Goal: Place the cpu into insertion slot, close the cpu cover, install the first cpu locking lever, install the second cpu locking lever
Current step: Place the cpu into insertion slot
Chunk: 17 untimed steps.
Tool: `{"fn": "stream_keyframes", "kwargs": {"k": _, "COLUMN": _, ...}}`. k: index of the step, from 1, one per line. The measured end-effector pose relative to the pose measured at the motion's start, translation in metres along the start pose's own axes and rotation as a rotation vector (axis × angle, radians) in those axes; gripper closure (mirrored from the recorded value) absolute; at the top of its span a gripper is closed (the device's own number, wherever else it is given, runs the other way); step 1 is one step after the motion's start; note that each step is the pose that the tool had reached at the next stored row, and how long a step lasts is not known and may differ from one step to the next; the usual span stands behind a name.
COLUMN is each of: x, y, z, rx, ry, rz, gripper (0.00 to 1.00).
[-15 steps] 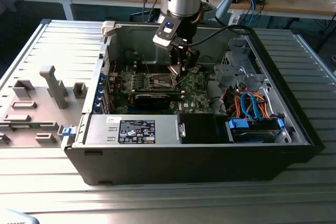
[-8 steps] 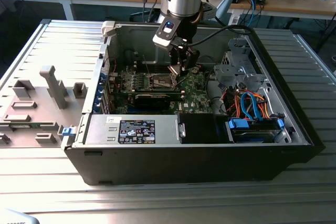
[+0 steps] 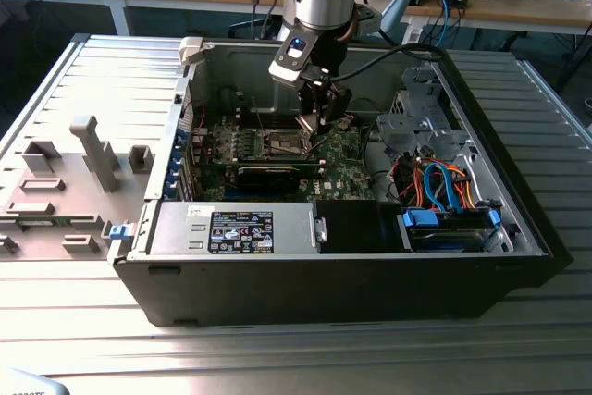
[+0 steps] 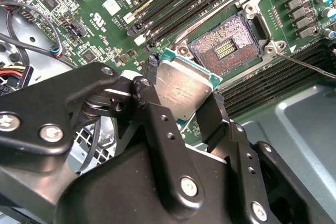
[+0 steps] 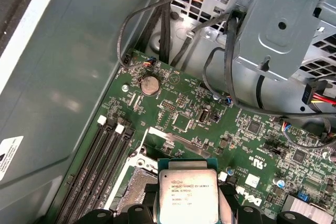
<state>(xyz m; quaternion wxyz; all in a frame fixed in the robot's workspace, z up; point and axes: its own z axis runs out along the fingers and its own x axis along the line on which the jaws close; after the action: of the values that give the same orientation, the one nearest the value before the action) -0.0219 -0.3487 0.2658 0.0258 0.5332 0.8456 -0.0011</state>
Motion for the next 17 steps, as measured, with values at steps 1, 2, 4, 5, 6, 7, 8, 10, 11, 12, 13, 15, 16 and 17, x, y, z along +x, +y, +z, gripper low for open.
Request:
{"fn": "stream_keyframes", "kwargs": {"k": 1, "x": 0.0, "y": 0.0, "z": 0.0, "rx": 0.0, "ry": -0.0001, "rz": 0.001, "gripper": 0.46}}
{"fn": "stream_keyframes", "kwargs": {"k": 2, "x": 0.0, "y": 0.0, "z": 0.0, "rx": 0.0, "ry": 0.0, "rz": 0.001, "gripper": 0.46}}
{"fn": "stream_keyframes", "kwargs": {"k": 4, "x": 0.0, "y": 0.0, "z": 0.0, "rx": 0.0001, "ry": -0.0001, "rz": 0.002, "gripper": 0.46}}
{"fn": "stream_keyframes", "kwargs": {"k": 5, "x": 0.0, "y": 0.0, "z": 0.0, "rx": 0.0001, "ry": -0.0001, "rz": 0.002, "gripper": 0.46}}
{"fn": "stream_keyframes", "kwargs": {"k": 6, "x": 0.0, "y": 0.0, "z": 0.0, "rx": 0.0001, "ry": -0.0002, "rz": 0.003, "gripper": 0.46}}
{"fn": "stream_keyframes", "kwargs": {"k": 7, "x": 0.0, "y": 0.0, "z": 0.0, "rx": 0.0001, "ry": -0.0001, "rz": 0.004, "gripper": 0.46}}
{"fn": "stream_keyframes", "kwargs": {"k": 8, "x": 0.0, "y": 0.0, "z": 0.0, "rx": 0.0002, "ry": -0.0002, "rz": 0.004, "gripper": 0.46}}
{"fn": "stream_keyframes", "kwargs": {"k": 10, "x": 0.0, "y": 0.0, "z": 0.0, "rx": 0.0002, "ry": -0.0002, "rz": 0.005, "gripper": 0.46}}
{"fn": "stream_keyframes", "kwargs": {"k": 11, "x": 0.0, "y": 0.0, "z": 0.0, "rx": 0.0002, "ry": -0.0001, "rz": 0.005, "gripper": 0.46}}
{"fn": "stream_keyframes", "kwargs": {"k": 12, "x": 0.0, "y": 0.0, "z": 0.0, "rx": 0.0002, "ry": -0.0002, "rz": 0.006, "gripper": 0.46}}
{"fn": "stream_keyframes", "kwargs": {"k": 13, "x": 0.0, "y": 0.0, "z": 0.0, "rx": 0.0002, "ry": -0.0002, "rz": 0.006, "gripper": 0.46}}
{"fn": "stream_keyframes", "kwargs": {"k": 15, "x": 0.0, "y": 0.0, "z": 0.0, "rx": 0.0003, "ry": -0.0002, "rz": 0.008, "gripper": 0.46}}
{"fn": "stream_keyframes", "kwargs": {"k": 16, "x": -0.0001, "y": 0.0001, "z": 0.0, "rx": 0.0004, "ry": -0.0002, "rz": 0.008, "gripper": 0.46}}
{"fn": "stream_keyframes", "kwargs": {"k": 17, "x": 0.0, "y": 0.0001, "z": 0.0, "rx": 0.0004, "ry": -0.0003, "rz": 0.009, "gripper": 0.46}}
